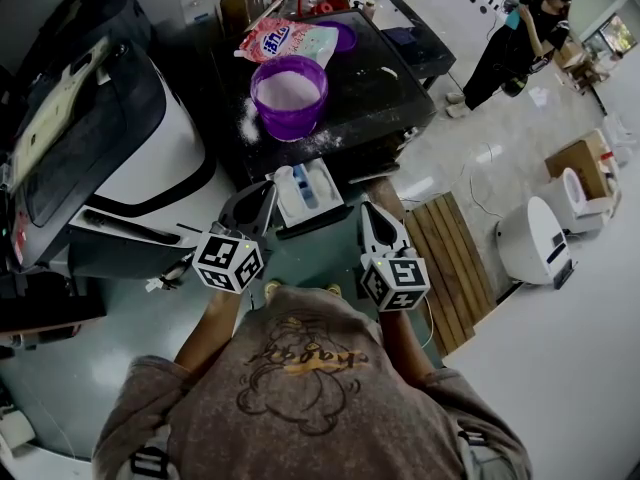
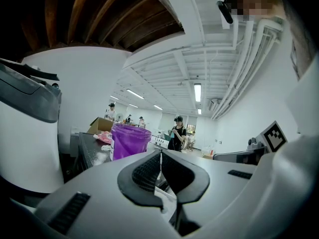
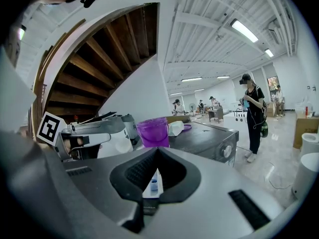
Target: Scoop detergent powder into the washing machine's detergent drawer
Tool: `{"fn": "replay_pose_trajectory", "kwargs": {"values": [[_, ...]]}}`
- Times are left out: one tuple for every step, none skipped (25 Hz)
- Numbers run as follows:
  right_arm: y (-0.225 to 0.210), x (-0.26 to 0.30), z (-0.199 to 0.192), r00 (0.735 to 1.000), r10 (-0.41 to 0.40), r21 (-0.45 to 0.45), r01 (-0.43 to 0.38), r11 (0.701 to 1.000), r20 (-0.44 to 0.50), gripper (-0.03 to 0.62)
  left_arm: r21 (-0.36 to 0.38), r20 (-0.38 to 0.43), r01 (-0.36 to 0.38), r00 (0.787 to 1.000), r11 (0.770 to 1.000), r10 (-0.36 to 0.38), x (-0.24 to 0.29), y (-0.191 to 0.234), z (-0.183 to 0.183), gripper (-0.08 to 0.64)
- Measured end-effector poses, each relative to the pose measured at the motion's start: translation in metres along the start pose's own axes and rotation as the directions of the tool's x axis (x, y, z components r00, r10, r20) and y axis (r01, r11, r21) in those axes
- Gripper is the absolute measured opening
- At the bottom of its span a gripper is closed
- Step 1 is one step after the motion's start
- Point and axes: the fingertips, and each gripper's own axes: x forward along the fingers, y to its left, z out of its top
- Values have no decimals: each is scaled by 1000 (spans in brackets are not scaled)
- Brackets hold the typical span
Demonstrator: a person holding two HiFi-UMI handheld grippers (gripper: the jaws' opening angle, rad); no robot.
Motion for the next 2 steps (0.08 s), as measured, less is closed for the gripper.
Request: {"fn": "replay_pose_trajectory", "kwargs": {"values": [[0,0,1,1000,0,-1,0,1000,-2,0,-1,0,0,1000,1000,0,0,0,0,23],[0,0,1,1000,-1,-3,1,1000,-4,0,-2,0,-1,1000,1000,1,0,0,0,23]]}}
